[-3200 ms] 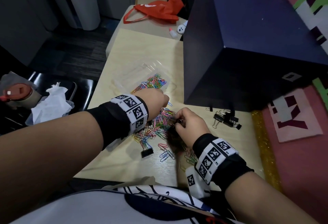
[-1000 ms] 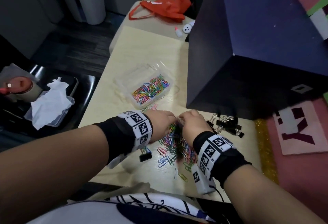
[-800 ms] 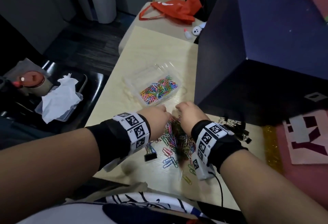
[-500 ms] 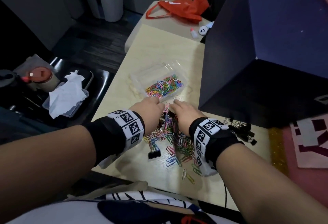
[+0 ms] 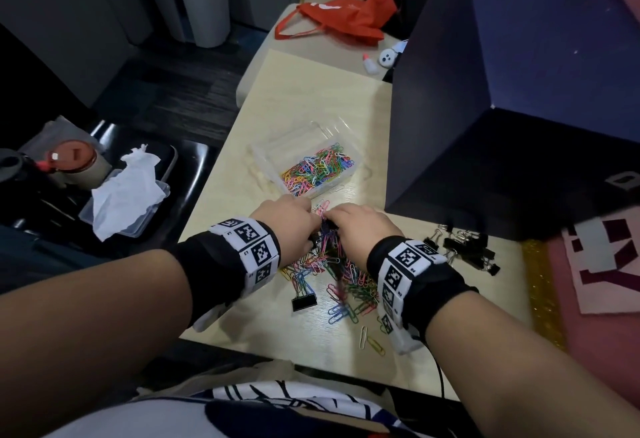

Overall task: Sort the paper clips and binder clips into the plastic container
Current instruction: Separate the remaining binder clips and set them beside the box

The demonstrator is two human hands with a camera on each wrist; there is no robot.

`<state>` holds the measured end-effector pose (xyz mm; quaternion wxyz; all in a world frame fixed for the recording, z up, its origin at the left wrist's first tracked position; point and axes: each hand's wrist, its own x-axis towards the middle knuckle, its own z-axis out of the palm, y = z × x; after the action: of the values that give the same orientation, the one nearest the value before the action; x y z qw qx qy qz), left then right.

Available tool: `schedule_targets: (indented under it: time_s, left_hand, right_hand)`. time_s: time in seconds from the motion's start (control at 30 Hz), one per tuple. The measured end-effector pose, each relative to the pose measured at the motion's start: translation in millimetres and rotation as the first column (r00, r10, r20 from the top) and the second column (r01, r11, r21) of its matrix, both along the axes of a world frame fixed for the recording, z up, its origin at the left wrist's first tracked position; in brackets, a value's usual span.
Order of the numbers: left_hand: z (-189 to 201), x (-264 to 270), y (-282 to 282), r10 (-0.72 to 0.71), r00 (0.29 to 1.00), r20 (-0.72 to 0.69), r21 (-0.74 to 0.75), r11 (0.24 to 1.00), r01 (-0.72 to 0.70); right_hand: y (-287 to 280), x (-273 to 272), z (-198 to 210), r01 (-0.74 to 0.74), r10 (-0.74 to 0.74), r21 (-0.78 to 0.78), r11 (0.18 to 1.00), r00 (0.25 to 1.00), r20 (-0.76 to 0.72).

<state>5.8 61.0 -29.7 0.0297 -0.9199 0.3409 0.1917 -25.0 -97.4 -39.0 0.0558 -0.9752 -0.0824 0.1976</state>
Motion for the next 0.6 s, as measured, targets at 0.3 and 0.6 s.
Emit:
schedule_targets:
  time_s: [0.3,0.6]
  left_hand:
    - [-4,0,-3,-0.027,0.999,0.022,0.027,0.999,0.026]
    - [2,11,-10,-0.117,0.985,0.128,0.017,0.993,0.116]
  right_hand:
    - [4,-7,-1,0.160,-0.161,0.012,0.987,0.981,0.113]
    - [-10,-24,16,0.354,-0.391,0.267,0.896,0.915,0.101]
